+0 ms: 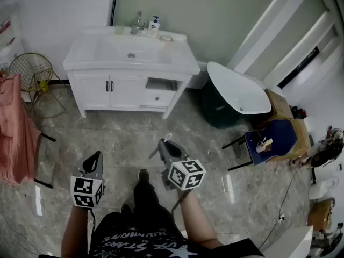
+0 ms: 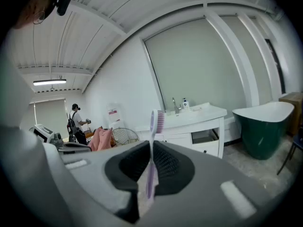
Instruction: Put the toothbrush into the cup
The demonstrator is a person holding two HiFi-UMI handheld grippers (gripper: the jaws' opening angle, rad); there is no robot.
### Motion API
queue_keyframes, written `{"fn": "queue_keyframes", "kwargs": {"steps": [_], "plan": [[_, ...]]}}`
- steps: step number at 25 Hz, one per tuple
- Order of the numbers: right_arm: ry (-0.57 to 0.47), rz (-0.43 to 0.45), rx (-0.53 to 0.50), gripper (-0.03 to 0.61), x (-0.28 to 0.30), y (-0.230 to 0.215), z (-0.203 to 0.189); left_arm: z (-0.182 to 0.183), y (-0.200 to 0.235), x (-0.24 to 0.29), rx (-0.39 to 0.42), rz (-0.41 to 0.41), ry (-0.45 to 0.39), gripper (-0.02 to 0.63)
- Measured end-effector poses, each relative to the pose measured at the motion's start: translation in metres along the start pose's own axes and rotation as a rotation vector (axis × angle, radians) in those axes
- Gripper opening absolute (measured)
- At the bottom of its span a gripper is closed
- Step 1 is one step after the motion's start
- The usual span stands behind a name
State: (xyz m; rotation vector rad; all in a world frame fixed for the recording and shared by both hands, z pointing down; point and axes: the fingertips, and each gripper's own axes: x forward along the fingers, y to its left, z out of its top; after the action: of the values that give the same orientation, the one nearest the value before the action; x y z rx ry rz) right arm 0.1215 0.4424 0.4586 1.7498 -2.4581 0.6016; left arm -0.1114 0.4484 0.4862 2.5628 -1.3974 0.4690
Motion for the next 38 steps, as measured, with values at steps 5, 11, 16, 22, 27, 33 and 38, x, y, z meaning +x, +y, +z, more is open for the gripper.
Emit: {"fn": "queue_keyframes", "kwargs": {"steps": [5,11,16,22,27,33,38], "plan": [[0.004,0.011,-0.006,0.026,0.0,0.001,0.0,0.004,0.004,-0.001,0.018,0.03,-0.004,0.008],[0.006,0.026,-0.007,0.026,0.01,0.0,0.001,-0.001,0.01,-0.002,0.005,0.055,-0.005,0.008],[-0.014,0.041,-0.007,0.026,0.029,-0.008,0.014,0.008,0.023,0.012,0.0,0.081,-0.015,0.008],[-0.05,0.059,0.006,0.026,0.069,-0.042,0.044,0.029,0.036,0.054,0.008,0.099,-0.006,0.008],[-0.045,0.086,0.02,0.026,0.131,-0.085,0.075,0.055,0.056,0.115,0.0,0.138,-0.003,0.008],[-0.022,0.159,0.012,0.025,0.21,-0.137,0.123,0.099,0.075,0.192,-0.04,0.197,-0.004,0.008],[-0.016,0.203,0.002,0.025,0.258,-0.166,0.148,0.118,0.093,0.235,-0.066,0.247,-0.015,0.008]]}}
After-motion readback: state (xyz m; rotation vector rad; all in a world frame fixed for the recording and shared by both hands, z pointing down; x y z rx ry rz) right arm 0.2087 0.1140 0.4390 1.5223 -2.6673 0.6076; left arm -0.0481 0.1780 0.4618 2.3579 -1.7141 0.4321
